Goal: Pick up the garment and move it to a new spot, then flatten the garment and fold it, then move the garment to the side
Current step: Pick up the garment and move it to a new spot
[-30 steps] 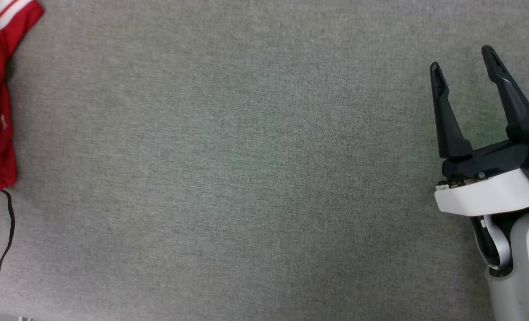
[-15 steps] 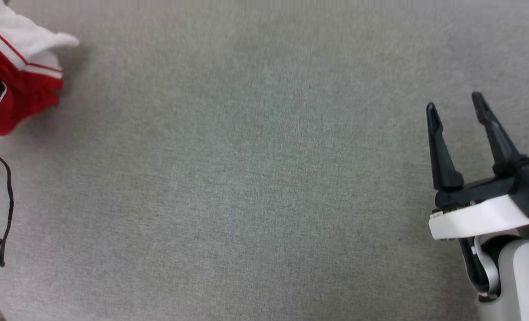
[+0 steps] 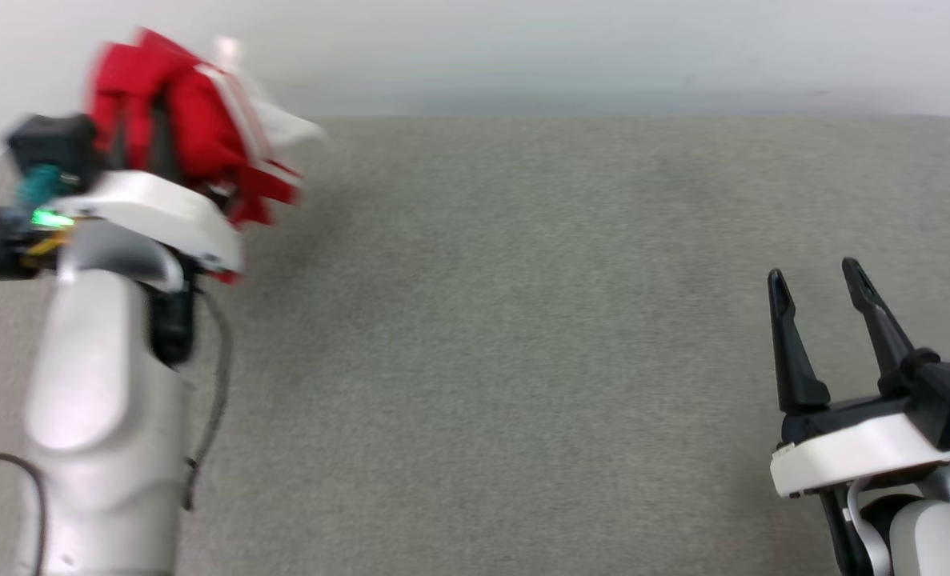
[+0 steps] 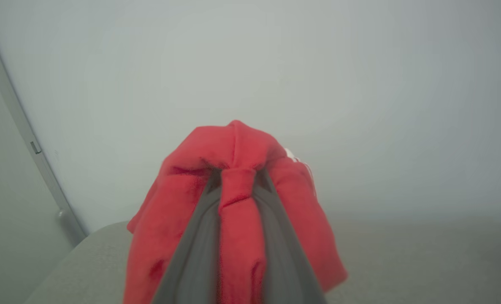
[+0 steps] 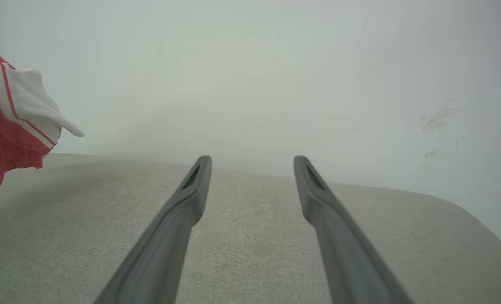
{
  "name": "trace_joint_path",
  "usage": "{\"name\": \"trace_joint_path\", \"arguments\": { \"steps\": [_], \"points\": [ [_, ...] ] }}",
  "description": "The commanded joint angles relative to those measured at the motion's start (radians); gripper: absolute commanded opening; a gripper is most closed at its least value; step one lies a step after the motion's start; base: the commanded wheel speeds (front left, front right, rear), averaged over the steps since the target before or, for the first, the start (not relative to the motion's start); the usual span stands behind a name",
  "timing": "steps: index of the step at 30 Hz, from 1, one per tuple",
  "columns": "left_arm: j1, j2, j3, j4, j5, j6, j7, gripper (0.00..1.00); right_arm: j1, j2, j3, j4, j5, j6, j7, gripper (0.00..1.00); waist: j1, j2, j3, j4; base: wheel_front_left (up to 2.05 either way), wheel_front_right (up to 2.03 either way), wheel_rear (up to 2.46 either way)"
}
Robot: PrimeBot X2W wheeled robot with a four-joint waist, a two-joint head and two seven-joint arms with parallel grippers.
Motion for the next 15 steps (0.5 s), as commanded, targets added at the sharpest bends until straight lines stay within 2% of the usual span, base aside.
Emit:
{"name": "trace_joint_path", "arguments": {
  "steps": [1, 4, 8, 15],
  "points": [
    [0.041, -0.03, -0.022, -0.036, -0.002, -0.01, 0.013, 0.0, 0.018, 0.006, 0.0, -0.004, 0.002, 0.0, 0.005, 1.0, 0.0002, 0.0, -0.048, -0.064, 0.0, 0.0, 0.0],
    [0.115, -0.1, -0.084, -0.106, -0.007, -0.024, 0.053, 0.0, 0.035, 0.007, -0.006, -0.004, 0.01, 0.0, 0.007, 1.0, 0.0002, 0.0, -0.059, -0.104, 0.0, 0.0, 0.0],
    [0.208, -0.154, -0.168, -0.171, -0.027, -0.038, 0.089, 0.0, 0.048, 0.008, -0.008, -0.001, 0.031, 0.0, 0.007, 1.0, 0.0002, 0.0, -0.06, -0.15, 0.0, 0.0, 0.0],
    [0.345, -0.183, -0.366, -0.175, -0.063, -0.052, 0.126, 0.0, 0.053, 0.008, -0.012, 0.001, 0.056, 0.0, -0.002, 1.0, 0.0002, 0.0, -0.017, -0.181, 0.0, 0.0, 0.0]
  ]
}}
